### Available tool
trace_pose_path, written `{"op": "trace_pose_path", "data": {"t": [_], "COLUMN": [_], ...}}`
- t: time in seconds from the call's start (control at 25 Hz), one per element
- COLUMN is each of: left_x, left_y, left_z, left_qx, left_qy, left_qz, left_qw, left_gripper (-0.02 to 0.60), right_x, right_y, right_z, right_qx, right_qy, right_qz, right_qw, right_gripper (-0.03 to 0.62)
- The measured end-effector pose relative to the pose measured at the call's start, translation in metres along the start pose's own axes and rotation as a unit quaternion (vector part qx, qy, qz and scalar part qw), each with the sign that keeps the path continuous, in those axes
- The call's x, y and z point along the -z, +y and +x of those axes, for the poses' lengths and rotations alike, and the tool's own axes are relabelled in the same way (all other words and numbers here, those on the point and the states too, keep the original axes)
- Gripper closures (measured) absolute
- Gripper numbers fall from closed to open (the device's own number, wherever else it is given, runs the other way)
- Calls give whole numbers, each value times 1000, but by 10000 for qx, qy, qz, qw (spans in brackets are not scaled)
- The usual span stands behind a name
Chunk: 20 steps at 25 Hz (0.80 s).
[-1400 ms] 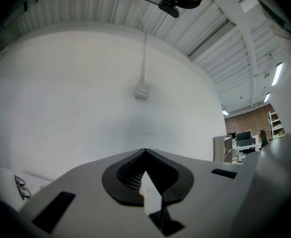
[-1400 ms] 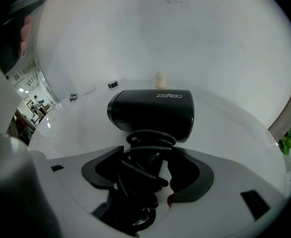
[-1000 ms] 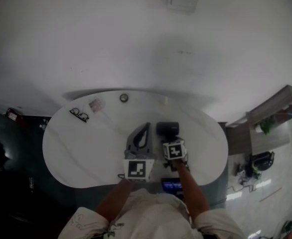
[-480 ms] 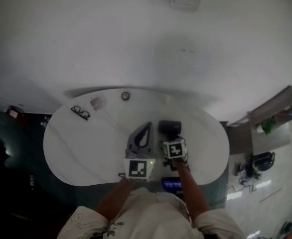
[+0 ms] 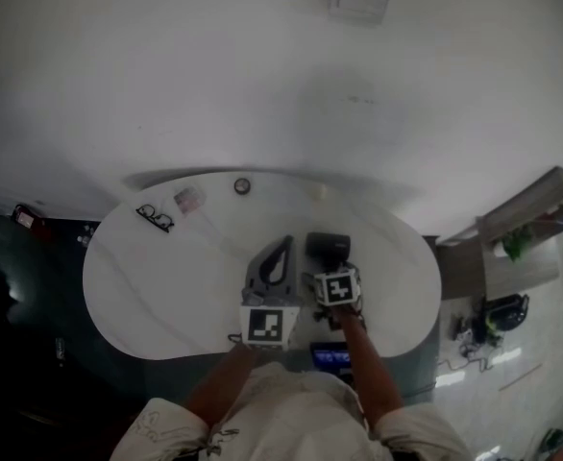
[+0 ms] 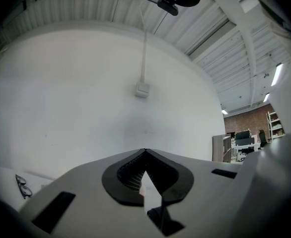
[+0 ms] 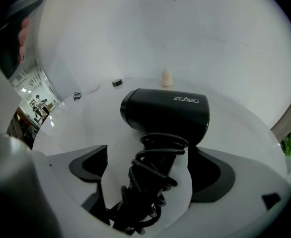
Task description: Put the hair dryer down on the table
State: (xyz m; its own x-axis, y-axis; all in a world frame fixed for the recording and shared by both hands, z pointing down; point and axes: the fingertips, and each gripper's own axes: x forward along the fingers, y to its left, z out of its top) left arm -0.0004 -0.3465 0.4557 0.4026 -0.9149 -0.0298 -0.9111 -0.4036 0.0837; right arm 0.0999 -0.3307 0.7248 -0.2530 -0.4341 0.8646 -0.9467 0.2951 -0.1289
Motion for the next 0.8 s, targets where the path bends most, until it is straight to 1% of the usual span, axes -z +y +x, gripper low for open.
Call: {"op": "trace_pose_path", "data": {"t": [0.16,0.24,0.4,0.52,0.6,0.72,0.8], "left_x": [0,-1,-3,-3,-5,-9,-12], "left_y": [-1,-2,-1,1,2,1,1], "left_z": [-1,-1,-2,-2,-3,-3,-4], "left_qx": [25,29,21,6,-6,5,-5], "left_qy": [-1,-2,-20,8,8,-64,-94], "left_qz": [23,36,26,32,62,89,80], "left_qw": [10000,10000,10000,10000,10000,9999,9999], "left_gripper": [586,586,586,586,586,586,586], "right_x": [-1,-6,-28,-50,-68,-98,-112], "right_y": [-6,-6,-10,-9,-10,-7,-3], "right_z": [-10,-20,-55,-85,-110,-157,-187], "right_qx": [136,162,294,288,411,704,878], "right_qy": [-67,-246,-856,-1451,-2009,-2925,-3387], "right_qz": [98,127,125,167,91,-102,-233], "right_qw": [9998,9995,9958,9889,9787,9536,9365], "right_gripper": [98,98,98,98,98,99,100]}}
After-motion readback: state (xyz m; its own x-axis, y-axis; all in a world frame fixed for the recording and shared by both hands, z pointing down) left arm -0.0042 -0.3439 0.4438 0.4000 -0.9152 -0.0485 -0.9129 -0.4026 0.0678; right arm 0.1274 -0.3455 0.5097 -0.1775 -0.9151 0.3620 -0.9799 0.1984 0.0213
